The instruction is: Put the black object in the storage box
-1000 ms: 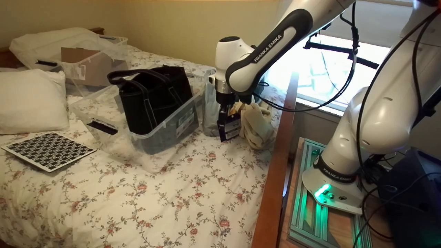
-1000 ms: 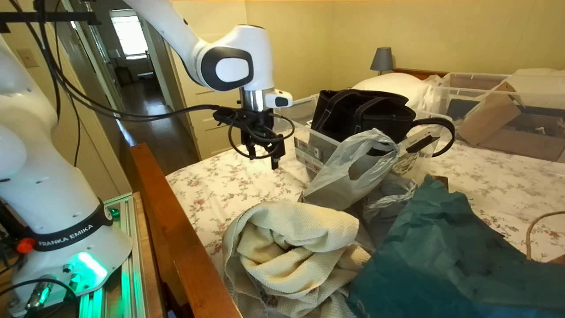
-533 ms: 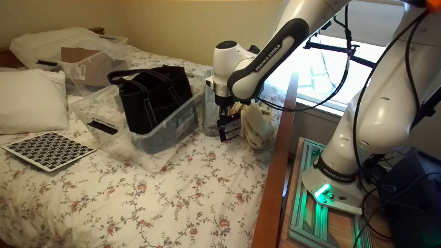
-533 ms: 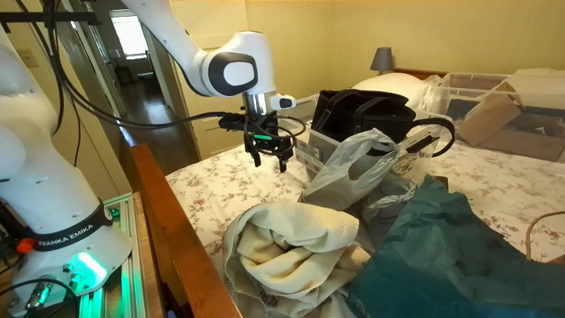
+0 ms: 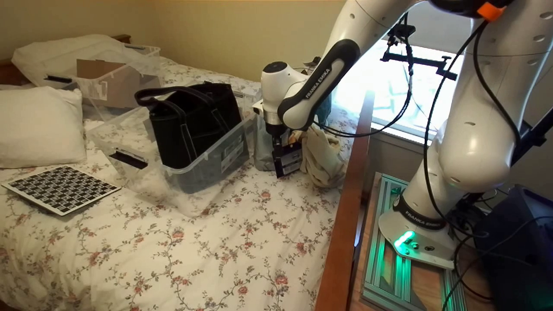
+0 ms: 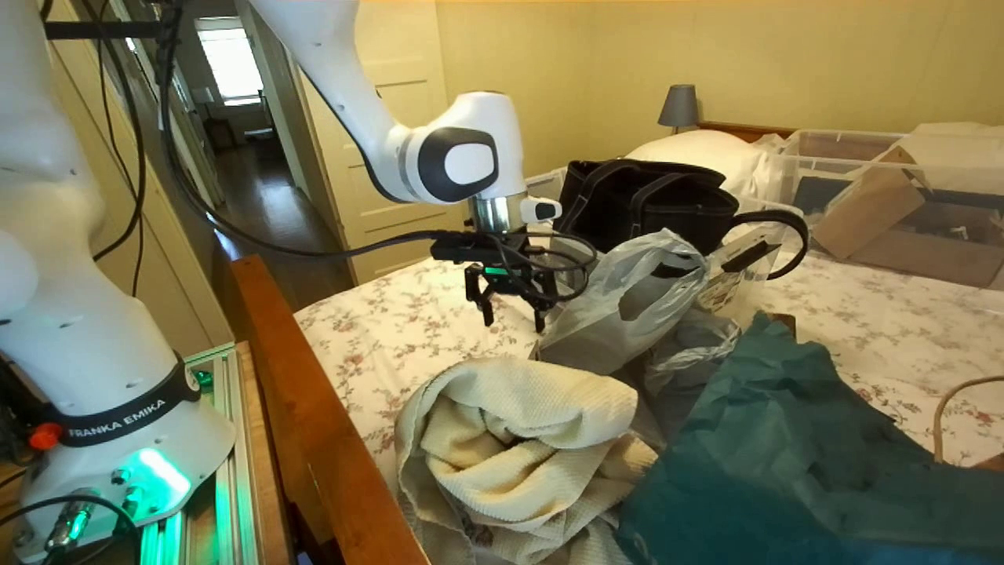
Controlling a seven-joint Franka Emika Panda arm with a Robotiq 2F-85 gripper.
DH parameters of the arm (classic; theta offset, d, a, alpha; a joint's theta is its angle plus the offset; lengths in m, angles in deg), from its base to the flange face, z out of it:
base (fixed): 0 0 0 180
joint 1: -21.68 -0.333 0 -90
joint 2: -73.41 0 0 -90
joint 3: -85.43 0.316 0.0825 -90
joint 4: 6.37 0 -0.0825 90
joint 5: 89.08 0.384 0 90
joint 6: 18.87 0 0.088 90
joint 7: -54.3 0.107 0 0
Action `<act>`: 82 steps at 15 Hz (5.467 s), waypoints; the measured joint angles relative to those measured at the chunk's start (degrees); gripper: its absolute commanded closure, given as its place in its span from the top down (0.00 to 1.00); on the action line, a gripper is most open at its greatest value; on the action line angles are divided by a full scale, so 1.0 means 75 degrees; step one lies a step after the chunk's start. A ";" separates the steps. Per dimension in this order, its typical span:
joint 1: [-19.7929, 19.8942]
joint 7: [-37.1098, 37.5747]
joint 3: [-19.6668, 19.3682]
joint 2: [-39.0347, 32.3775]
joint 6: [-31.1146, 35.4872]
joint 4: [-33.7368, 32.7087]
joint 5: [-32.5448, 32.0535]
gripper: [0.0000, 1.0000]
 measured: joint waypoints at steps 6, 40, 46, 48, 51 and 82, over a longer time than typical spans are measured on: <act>0.0014 -0.0192 -0.0167 -0.0836 0.0000 -0.0652 -0.0512 1.00; 0.0012 -0.0490 -0.0494 -0.1320 -0.0538 -0.1257 -0.1879 0.00; 0.0156 -0.1135 -0.0299 -0.1319 -0.0995 -0.1312 -0.1863 0.00; 0.0214 -0.1418 -0.0218 -0.1319 -0.1244 -0.1361 -0.1855 0.00; 0.0292 -0.1869 -0.0101 -0.1319 -0.1560 -0.1433 -0.1803 0.00; 0.1074 -0.4074 0.0288 -0.0455 -0.4099 -0.2139 0.2584 0.00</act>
